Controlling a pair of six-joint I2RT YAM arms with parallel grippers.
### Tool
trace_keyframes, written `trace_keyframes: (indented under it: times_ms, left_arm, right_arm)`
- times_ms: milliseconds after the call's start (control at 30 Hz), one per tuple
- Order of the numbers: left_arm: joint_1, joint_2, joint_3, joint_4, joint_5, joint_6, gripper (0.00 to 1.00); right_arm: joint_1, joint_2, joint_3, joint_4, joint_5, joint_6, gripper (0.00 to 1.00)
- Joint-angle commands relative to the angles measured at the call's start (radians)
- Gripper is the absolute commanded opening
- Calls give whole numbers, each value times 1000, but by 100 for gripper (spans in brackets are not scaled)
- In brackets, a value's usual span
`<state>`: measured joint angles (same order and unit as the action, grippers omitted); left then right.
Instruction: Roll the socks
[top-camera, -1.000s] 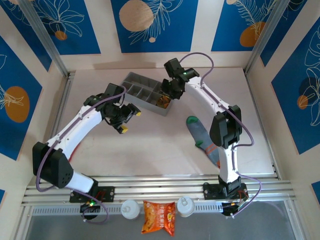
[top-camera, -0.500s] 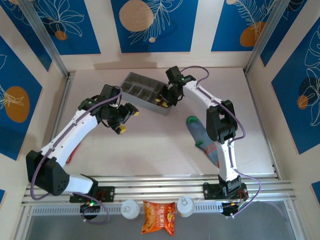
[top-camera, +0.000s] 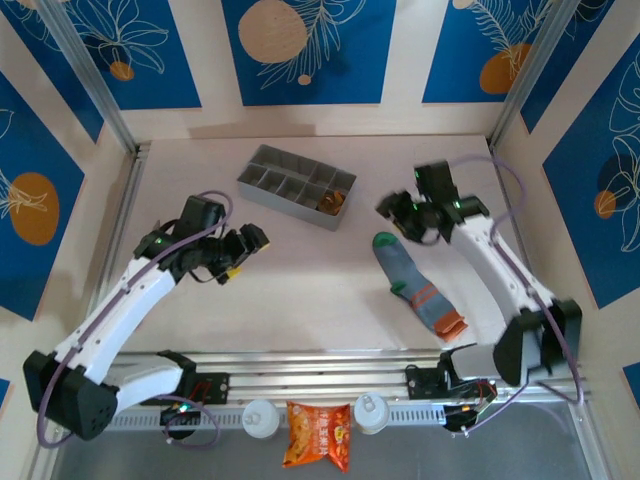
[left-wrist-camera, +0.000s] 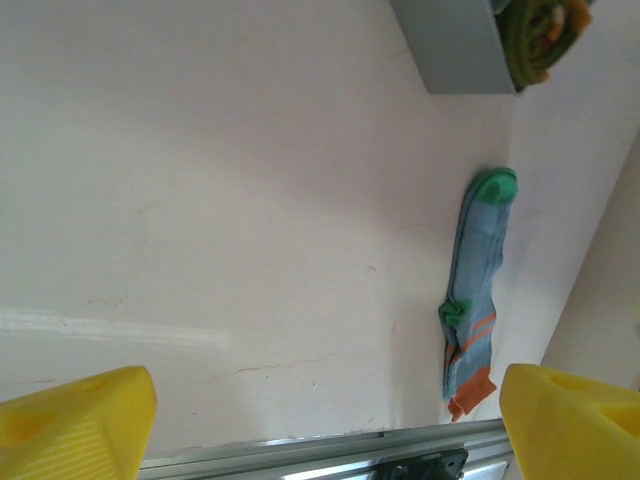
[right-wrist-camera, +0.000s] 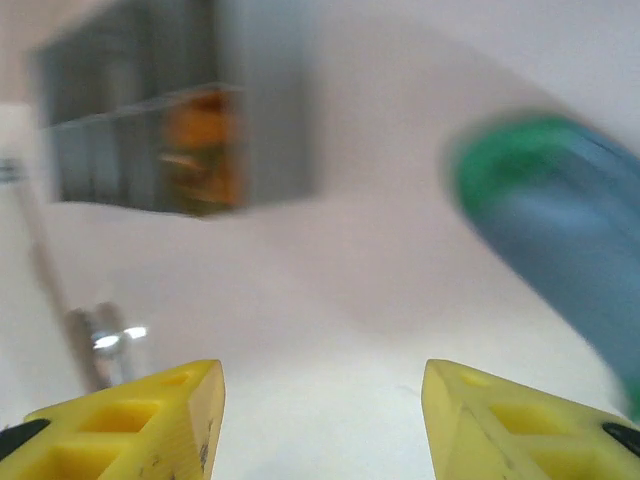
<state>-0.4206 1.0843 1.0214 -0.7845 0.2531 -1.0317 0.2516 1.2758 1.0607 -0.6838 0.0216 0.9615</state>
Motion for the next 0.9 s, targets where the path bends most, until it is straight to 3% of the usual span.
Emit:
trace_keyframes:
  times_ms: [0, 133, 400, 533, 733, 867]
  left_arm:
    - [12, -48, -58, 0, -1, 45, 88]
    - [11, -96, -118, 23, 20, 9, 87]
    - [11, -142, -112, -11, 1, -1, 87]
    - [11, -166, -121, -25, -12, -13, 87]
    - [12, -184, -129, -21, -21, -37, 87]
    - [12, -183, -122, -24, -28, -38, 87]
  right_arm:
    - [-27, -102, -232, -69, 17, 76, 54]
    - [-54, -119, -394, 16, -10, 115, 55]
    - [-21, 88, -454, 225, -69, 146, 57]
    - [121, 224, -379, 283, -81, 209, 57]
    - [364, 448, -264, 435, -117, 509, 57]
    - [471, 565, -134, 471, -144, 679, 57]
